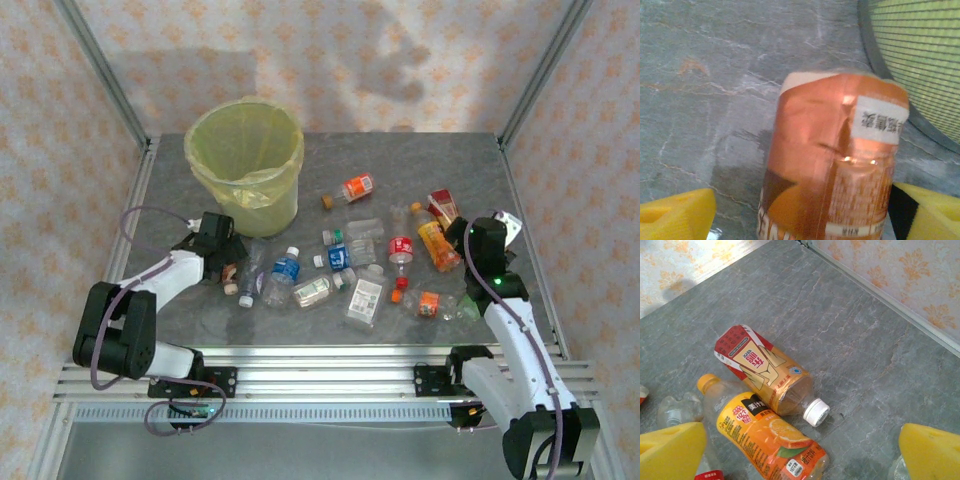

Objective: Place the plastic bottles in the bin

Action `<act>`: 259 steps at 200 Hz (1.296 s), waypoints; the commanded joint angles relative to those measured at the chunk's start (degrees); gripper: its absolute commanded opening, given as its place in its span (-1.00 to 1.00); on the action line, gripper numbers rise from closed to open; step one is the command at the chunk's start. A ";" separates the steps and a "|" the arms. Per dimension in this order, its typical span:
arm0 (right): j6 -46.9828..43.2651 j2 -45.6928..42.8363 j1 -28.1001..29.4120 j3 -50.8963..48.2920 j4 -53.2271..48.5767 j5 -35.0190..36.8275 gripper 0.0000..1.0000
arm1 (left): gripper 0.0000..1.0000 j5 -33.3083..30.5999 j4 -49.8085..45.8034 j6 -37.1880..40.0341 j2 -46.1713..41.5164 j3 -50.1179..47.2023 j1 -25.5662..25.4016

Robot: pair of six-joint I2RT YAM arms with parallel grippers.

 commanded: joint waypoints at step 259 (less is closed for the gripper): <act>0.46 -1.53 3.60 6.48 -4.88 2.39 0.98 | -0.40 -10.93 -11.09 0.61 -9.35 11.89 5.90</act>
